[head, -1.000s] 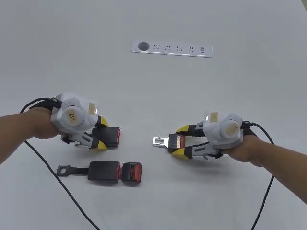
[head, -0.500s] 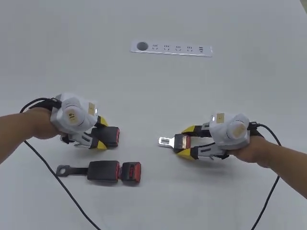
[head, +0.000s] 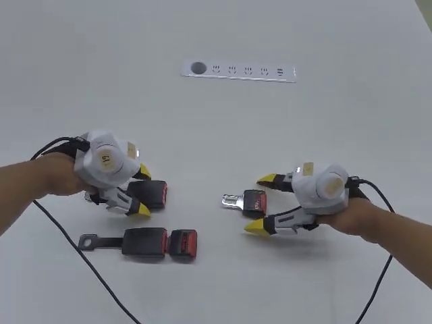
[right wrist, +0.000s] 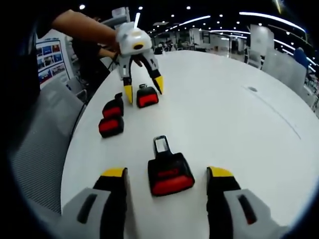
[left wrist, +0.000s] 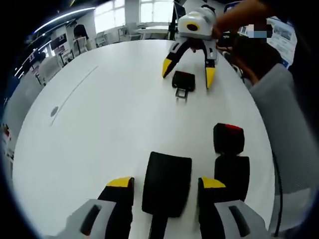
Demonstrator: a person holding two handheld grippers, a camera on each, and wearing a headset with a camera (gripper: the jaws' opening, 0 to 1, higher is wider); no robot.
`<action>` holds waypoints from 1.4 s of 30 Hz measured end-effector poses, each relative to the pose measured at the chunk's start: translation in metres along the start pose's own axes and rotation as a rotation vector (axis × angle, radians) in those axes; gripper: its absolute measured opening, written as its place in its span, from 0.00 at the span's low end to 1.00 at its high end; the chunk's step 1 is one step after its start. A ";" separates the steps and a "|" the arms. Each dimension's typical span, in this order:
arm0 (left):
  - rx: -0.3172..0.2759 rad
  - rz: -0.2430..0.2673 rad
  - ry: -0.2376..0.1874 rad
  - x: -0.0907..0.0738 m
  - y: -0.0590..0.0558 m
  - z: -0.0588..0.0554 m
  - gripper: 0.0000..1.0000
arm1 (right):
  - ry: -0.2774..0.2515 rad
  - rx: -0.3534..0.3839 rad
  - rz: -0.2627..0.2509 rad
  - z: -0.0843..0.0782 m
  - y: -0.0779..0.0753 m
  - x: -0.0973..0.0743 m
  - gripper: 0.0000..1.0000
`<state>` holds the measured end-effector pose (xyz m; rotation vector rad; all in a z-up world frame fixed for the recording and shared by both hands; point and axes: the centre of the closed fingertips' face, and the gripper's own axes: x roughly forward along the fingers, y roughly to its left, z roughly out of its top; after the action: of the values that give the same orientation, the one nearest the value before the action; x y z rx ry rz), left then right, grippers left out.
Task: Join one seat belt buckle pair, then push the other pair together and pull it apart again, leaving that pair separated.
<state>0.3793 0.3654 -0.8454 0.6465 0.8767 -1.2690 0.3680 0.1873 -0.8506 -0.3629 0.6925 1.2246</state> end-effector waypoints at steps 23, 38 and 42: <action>-0.396 0.329 -0.223 -0.061 -0.014 -0.001 0.94 | -0.163 0.181 -0.410 0.031 -0.008 -0.035 0.91; -0.574 0.438 -0.369 -0.095 -0.057 -0.017 1.00 | -0.220 0.243 -0.520 0.035 0.028 -0.056 0.98; -0.566 0.444 -0.359 -0.096 -0.071 -0.025 1.00 | -0.228 0.245 -0.533 0.032 0.038 -0.063 0.99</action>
<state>0.2993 0.4227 -0.7734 0.1351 0.6953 -0.6581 0.3308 0.1727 -0.7814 -0.1810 0.4970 0.6530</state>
